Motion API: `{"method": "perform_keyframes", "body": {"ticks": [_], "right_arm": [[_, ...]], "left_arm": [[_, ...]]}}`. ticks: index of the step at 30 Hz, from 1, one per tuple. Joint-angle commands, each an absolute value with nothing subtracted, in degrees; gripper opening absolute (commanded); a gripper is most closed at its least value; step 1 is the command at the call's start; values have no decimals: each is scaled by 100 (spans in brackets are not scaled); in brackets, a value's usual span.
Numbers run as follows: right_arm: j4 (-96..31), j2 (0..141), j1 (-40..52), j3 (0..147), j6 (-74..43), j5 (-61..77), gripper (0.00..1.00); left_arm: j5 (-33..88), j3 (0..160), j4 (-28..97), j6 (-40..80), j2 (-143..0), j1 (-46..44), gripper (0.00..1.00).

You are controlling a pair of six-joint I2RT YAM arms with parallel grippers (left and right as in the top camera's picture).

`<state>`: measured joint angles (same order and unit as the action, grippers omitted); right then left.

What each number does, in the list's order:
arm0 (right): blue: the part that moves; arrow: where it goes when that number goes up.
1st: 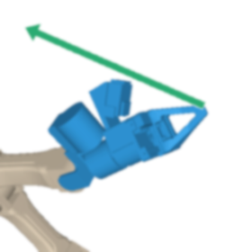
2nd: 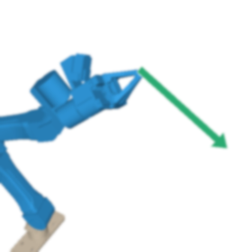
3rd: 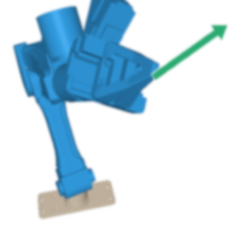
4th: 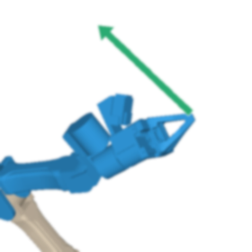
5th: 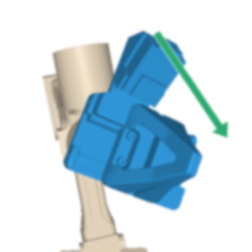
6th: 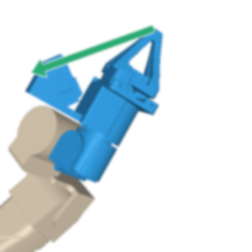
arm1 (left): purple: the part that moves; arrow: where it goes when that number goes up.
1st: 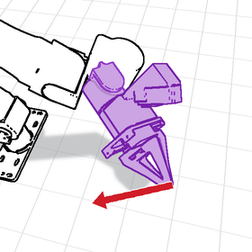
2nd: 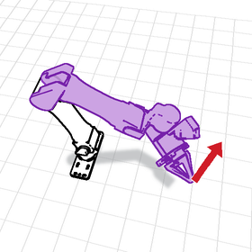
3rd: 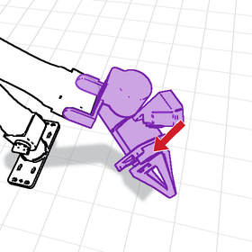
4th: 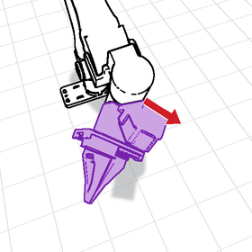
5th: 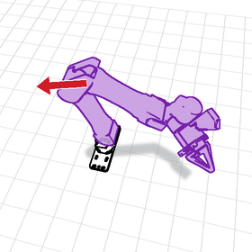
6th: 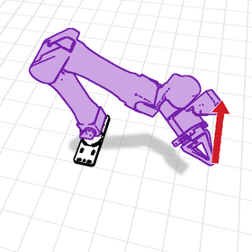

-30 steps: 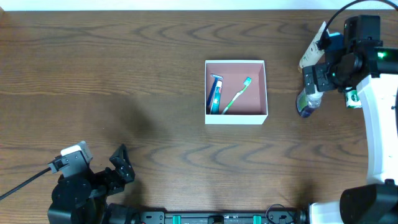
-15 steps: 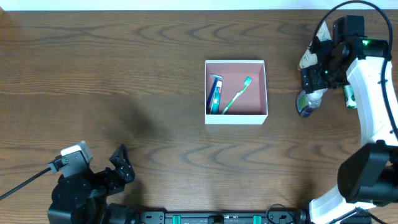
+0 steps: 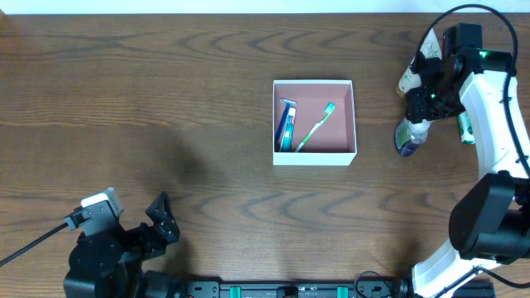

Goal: Pack container
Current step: 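Close the right gripper on the soap bottle's pump neck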

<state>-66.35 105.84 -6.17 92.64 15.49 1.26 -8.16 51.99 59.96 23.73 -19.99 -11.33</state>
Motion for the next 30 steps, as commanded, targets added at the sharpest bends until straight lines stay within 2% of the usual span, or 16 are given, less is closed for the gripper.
{"method": "perform_keyframes", "body": {"ticks": [1,5,11,15,22,30], "right_arm": [[-6630,10641,-711,9360,1529,196,42],[-6667,10641,-711,9360,1525,193,33],[-6709,10641,-711,9360,1520,191,32],[-6711,10641,-711,9365,1415,191,23],[-6884,10639,-705,9598,1120,338,23],[-8034,10639,-517,11048,1114,906,22]], "left_arm": [[-908,5196,5992,2316,-1977,-1109,98],[-908,5196,5992,2316,-1977,-1109,98],[-908,5196,5992,2316,-1977,-1109,98],[-908,5196,5992,2316,-1977,-1109,98],[-908,5196,5992,2316,-1977,-1109,98],[-908,5196,5992,2316,-1977,-1109,98]]}}
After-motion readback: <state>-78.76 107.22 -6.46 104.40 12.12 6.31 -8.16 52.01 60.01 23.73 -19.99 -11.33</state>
